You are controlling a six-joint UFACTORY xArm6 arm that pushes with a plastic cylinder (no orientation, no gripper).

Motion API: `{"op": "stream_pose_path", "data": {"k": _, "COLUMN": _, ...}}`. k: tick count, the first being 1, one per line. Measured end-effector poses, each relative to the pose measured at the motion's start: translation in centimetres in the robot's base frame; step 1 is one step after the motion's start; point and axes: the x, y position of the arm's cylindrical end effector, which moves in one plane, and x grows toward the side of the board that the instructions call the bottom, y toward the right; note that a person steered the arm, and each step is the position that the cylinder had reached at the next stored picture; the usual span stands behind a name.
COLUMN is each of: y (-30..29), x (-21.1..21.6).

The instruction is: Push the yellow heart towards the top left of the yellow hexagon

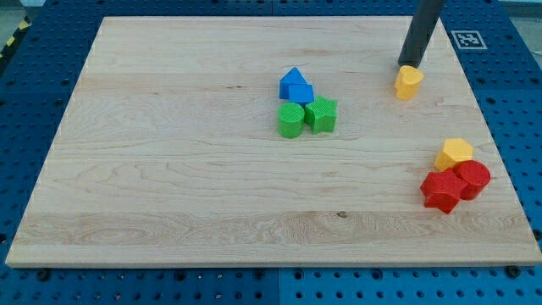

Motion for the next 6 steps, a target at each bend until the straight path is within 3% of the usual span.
{"op": "stream_pose_path", "data": {"k": 1, "y": 0.0, "x": 0.1}}
{"op": "stream_pose_path", "data": {"k": 6, "y": -1.7, "x": 9.1}}
